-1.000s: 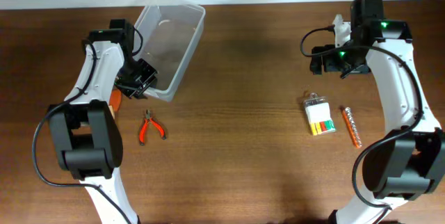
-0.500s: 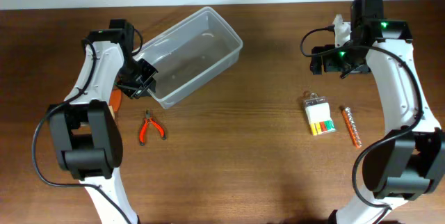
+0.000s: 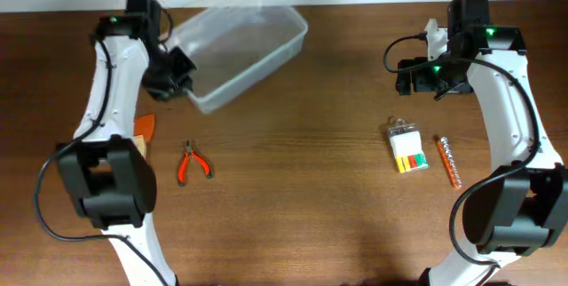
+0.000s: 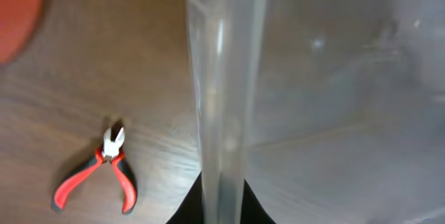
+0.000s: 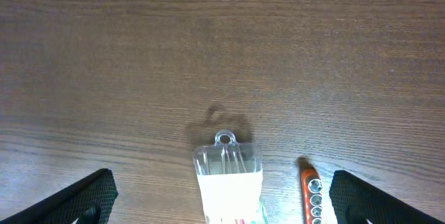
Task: Pack container
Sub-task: 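Grip the clear box rim with the left gripper and drag it rightward, then straighten the box to center, release, and lift the left gripper away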
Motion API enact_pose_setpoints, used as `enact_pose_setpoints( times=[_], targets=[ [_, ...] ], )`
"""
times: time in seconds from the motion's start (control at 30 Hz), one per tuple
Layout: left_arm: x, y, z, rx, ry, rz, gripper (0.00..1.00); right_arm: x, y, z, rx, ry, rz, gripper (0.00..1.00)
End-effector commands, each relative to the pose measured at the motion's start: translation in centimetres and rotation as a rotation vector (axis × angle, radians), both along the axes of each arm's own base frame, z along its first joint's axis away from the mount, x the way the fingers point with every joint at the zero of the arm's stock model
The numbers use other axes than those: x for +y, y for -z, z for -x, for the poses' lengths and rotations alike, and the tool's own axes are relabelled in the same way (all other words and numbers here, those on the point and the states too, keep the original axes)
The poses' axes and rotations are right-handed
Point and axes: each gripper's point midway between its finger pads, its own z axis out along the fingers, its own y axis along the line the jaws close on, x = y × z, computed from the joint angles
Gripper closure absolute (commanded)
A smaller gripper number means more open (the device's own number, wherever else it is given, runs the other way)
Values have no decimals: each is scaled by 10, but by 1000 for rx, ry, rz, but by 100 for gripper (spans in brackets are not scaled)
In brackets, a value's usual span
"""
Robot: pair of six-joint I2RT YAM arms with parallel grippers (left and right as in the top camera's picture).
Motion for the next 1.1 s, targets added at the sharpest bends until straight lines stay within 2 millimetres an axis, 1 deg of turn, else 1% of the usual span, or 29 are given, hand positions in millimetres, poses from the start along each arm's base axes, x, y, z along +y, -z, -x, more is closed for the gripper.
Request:
enact_pose_setpoints(
  times=[0.0,0.03,0.07,0.13,0.2,0.27,0.57,0.67,0.77,0.9,1.07],
  targets=[
    [-9,-46,-19,-154,138,20,92,0,-8,-4,-23,-12,16,1],
    [-12,-54,-20,-174,160,29,96,0,-8,-4,-23,-12,16,1],
    [-17,-64,-21,-200,193,44,98,0,-8,-4,-23,-12,16,1],
    [-25,-77,-20,-226,232,69,98,0,-8,-4,-23,-12,16,1],
    [-32,-86,-15,-227,258,84,98,0,-8,-4,-23,-12,16,1],
    [-38,-88,-9,-219,291,93,98,0,-8,-4,-23,-12,16,1],
    [-72,-80,39,-95,545,101,98,0,-8,-4,-23,-12,16,1],
    [-84,-79,49,-79,615,100,98,0,-8,-4,-23,-11,17,1],
    [-90,-77,53,-72,659,77,97,-5,-7,-4,-21,-2,37,1],
    [-83,-72,53,-55,676,-25,95,-12,-7,-3,-18,11,74,1],
    [-81,-71,49,-65,676,-52,95,-12,-7,-3,-18,11,74,1]
  ],
)
